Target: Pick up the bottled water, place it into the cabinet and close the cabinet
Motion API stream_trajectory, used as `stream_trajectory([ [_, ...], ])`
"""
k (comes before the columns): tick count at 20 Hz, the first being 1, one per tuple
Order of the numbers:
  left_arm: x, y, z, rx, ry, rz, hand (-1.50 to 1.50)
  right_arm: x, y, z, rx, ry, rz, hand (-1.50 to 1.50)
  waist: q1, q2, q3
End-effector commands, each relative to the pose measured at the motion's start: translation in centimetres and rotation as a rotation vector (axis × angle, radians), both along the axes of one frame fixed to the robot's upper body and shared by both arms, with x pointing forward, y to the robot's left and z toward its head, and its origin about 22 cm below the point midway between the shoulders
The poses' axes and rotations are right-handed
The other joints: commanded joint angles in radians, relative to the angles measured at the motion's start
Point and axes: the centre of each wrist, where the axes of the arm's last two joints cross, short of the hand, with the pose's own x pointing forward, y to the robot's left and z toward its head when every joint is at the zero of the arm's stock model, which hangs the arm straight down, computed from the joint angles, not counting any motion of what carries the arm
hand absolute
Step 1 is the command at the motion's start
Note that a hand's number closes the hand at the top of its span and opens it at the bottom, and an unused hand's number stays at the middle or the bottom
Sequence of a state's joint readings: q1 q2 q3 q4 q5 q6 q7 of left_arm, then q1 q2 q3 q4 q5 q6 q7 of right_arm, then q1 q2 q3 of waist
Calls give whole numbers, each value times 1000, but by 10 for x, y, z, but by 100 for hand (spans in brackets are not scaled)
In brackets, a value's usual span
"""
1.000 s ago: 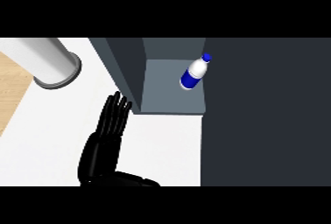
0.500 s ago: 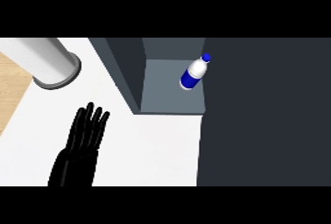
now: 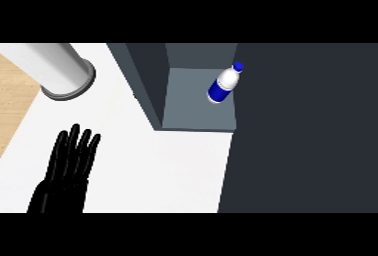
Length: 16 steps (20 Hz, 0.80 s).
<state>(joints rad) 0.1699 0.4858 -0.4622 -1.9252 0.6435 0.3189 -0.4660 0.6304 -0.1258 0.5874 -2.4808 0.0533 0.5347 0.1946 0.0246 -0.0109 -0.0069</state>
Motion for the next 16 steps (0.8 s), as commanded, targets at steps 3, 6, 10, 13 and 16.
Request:
stream_trajectory([
  [3,-14,18,-4,-1,26,8,-150,-1,33,37,0,-196,60,150,10,-5,-3],
  [6,-9,24,2,7,2,-5,-150,8,42,36,-38,-193,70,150,11,-2,-5],
  [10,-8,36,-2,2,7,18,-150,14,58,35,-46,-203,99,150,-1,2,-5],
  [13,-14,40,5,-3,4,1,-150,20,65,36,-66,-219,104,150,9,-2,-5],
  [16,-19,39,-1,-11,8,-11,-150,28,66,39,-75,-232,93,150,22,4,-6],
])
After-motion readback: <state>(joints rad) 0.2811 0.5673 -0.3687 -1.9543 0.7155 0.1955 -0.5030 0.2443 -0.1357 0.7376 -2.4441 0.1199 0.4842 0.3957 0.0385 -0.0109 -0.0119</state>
